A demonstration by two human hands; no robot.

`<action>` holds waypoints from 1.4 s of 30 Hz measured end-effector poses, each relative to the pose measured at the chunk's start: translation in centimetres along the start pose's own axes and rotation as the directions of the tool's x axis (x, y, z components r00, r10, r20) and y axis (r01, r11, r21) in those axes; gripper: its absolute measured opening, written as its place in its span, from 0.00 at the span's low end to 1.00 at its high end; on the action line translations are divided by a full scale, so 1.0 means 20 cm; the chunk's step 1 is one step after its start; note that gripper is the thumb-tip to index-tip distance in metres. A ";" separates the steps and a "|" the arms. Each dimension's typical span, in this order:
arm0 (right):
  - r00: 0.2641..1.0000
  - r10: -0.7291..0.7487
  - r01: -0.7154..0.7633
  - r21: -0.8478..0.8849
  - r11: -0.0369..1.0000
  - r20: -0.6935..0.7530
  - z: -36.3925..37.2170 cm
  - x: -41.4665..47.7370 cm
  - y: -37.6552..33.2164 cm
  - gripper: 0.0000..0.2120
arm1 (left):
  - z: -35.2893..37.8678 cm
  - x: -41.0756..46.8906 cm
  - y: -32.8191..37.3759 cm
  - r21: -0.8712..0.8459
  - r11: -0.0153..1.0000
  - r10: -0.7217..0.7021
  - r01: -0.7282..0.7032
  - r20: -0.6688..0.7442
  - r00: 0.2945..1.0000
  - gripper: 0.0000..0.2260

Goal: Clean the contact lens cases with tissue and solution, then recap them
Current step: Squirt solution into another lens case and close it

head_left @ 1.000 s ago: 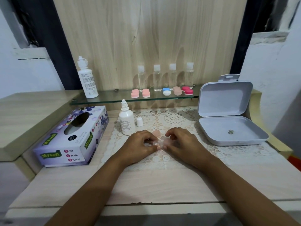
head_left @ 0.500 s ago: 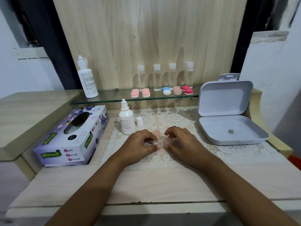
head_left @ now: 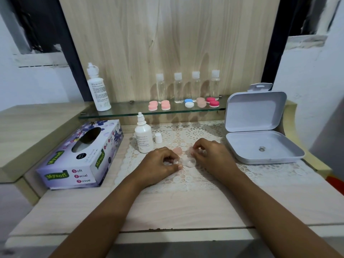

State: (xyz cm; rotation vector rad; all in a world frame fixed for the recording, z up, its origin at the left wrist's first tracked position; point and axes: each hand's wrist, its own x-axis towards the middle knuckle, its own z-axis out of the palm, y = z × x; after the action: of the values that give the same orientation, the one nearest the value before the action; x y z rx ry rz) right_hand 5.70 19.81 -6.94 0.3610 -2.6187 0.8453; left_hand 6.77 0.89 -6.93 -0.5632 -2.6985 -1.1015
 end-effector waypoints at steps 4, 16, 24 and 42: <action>1.000 0.004 -0.005 -0.043 0.999 -0.019 0.02 0.00 0.00 0.09 | 0.00 0.00 0.00 -0.030 1.000 -0.008 0.008 -0.003 1.000 0.06; 0.998 -0.054 0.055 -0.037 0.998 0.036 -0.02 -0.01 0.00 0.12 | 0.00 0.00 -0.01 0.003 1.000 0.013 -0.013 -0.016 1.000 0.09; 0.978 -0.098 0.123 -0.134 0.983 0.183 -0.03 -0.10 -0.03 0.27 | 0.00 -0.01 -0.01 0.029 0.999 0.039 -0.038 -0.036 0.999 0.10; 0.998 -0.037 0.037 0.003 0.999 0.052 -0.03 -0.07 -0.02 0.14 | 0.02 -0.02 0.00 0.397 0.916 -0.064 0.052 0.017 0.998 0.27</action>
State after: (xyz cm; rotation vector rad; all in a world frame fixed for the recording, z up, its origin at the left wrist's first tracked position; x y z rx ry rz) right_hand 7.28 20.04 -6.77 0.4357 -2.6501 0.8381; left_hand 7.03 1.10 -7.42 -0.4325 -2.8645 -0.5281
